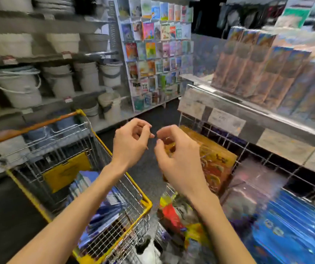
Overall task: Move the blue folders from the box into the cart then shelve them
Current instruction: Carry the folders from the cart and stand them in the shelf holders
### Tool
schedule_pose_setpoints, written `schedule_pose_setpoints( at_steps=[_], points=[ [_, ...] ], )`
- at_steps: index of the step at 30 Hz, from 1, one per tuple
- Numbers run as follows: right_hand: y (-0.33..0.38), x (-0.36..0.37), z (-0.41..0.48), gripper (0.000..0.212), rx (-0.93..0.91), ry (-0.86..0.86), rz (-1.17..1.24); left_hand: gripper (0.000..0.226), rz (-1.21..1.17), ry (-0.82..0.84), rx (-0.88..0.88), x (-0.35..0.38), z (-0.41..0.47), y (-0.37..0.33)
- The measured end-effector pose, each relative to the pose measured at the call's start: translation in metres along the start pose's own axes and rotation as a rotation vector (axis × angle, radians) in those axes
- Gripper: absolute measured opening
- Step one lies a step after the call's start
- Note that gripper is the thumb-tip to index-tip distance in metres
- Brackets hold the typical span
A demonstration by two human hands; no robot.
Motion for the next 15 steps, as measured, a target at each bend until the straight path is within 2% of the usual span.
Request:
schedule_pose_setpoints(
  at_steps=[9,15],
  points=[
    [-0.052,0.119,0.029,0.010,0.150,0.105,-0.029,0.010,0.070,0.099,-0.207,-0.006,-0.027,0.139],
    [-0.108,0.210,0.052,0.011,0.295,0.233,-0.006,0.009,0.248,0.225,-0.372,-0.020,-0.049,0.228]
  ],
)
Point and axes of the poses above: each hand's wrist, its own z-axis towards the middle knuckle, its own x-axis out of the palm, y = z × x, the point moved 8 cm from there along z, towards the middle knuckle, and after that the axes turned 15 degrees about x, right-handed, at the moved point
